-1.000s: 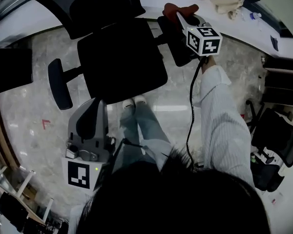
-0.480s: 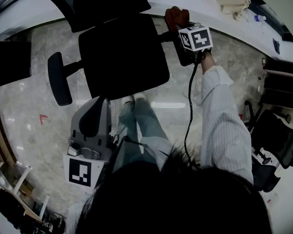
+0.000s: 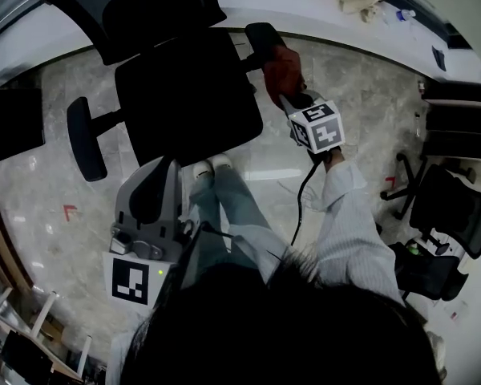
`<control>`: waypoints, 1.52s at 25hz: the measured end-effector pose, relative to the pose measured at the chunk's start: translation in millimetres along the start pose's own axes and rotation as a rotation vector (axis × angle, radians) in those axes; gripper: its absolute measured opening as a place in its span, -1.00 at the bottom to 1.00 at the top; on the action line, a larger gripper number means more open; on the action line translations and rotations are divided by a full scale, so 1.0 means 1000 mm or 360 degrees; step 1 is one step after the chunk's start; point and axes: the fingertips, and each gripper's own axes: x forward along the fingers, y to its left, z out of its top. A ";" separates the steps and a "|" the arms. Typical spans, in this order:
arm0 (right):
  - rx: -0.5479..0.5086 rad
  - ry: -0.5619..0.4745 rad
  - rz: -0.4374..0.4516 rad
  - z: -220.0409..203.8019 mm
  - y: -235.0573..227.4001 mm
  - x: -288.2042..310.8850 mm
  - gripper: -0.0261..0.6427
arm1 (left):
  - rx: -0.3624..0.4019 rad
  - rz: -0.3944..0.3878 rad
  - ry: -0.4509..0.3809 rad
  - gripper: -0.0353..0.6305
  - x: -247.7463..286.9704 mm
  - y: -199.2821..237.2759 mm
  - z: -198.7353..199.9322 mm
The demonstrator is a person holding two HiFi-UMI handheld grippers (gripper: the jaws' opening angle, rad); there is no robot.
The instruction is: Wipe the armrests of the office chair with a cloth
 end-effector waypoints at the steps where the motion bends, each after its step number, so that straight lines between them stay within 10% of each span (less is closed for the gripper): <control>1: -0.0001 0.0007 0.0004 -0.004 0.003 -0.003 -0.85 | -0.0002 -0.0010 0.0003 -0.89 0.002 -0.002 -0.001; 20: -0.0042 0.0160 -0.0129 0.134 -0.071 0.118 -0.85 | -0.0030 0.0221 0.0021 -0.89 -0.027 0.044 -0.007; 38: -0.0062 0.0136 0.0054 -0.019 0.012 -0.013 -0.85 | -0.0033 -0.0017 0.0003 -0.89 0.010 -0.007 -0.006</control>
